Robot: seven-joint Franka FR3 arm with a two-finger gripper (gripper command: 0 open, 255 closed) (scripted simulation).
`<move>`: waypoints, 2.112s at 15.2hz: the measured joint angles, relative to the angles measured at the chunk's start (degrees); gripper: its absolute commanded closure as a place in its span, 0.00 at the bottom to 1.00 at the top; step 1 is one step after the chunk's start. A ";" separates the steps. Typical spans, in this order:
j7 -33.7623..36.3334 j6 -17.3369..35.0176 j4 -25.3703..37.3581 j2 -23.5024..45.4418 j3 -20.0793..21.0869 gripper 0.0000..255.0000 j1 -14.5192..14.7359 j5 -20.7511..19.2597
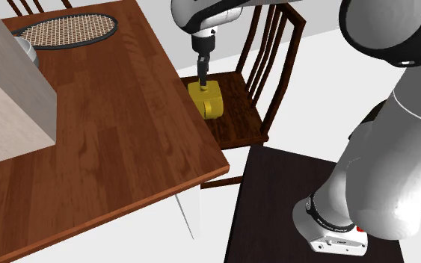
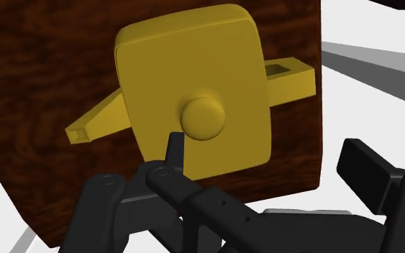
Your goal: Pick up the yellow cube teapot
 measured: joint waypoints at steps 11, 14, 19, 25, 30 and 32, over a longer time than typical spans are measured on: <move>-4.16 4.53 2.36 8.17 0.42 1.00 -2.25 4.09; -4.19 4.74 2.22 8.16 0.44 1.00 -2.24 4.13; -4.21 4.72 2.25 8.17 0.45 1.00 -2.24 4.14; -3.70 2.81 3.15 7.21 0.20 1.00 -2.08 3.44; -2.91 -0.41 4.86 5.48 -0.18 1.00 -1.83 2.32; -2.45 -1.70 5.47 4.70 -0.28 1.00 -1.63 1.84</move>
